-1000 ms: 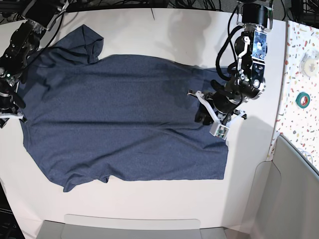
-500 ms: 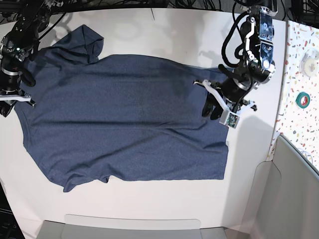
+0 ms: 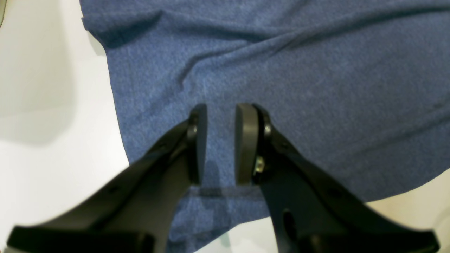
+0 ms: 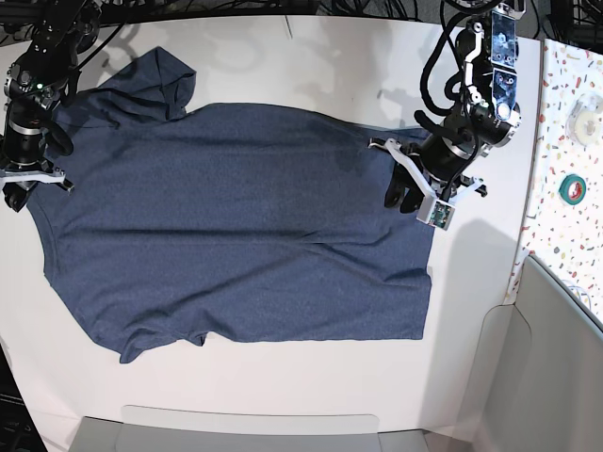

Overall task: Layout the t-shirt on the table in an organized manner, then fold the t-shirt properly
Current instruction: 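Hold the shoulders and smooth the shirt flat with both grippers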

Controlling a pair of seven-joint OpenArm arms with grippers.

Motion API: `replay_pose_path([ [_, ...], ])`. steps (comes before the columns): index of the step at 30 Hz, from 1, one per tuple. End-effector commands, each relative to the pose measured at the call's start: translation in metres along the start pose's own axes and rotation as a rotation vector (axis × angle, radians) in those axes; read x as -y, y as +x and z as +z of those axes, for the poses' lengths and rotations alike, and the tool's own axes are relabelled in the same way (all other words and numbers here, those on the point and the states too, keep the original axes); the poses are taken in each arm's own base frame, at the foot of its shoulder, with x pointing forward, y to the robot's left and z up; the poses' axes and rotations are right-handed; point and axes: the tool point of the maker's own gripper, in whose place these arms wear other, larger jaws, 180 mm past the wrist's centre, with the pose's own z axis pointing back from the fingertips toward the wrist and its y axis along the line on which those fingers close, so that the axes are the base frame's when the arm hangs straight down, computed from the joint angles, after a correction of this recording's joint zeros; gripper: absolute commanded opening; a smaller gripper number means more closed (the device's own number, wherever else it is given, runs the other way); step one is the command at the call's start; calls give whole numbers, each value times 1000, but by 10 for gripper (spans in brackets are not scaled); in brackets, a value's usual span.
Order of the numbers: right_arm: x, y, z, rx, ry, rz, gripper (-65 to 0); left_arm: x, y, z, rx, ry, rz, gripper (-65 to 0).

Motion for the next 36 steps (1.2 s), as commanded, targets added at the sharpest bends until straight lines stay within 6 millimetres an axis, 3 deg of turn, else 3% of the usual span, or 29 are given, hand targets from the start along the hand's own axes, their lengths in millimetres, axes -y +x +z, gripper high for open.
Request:
replay_pose_path([
  [1,1,17,1,59,-1,10,-603,-2,14,3,47,4,-12,-511],
  [36,6,-5,6,2,-10,26,-603,0,2,5,25,4,4,-511],
])
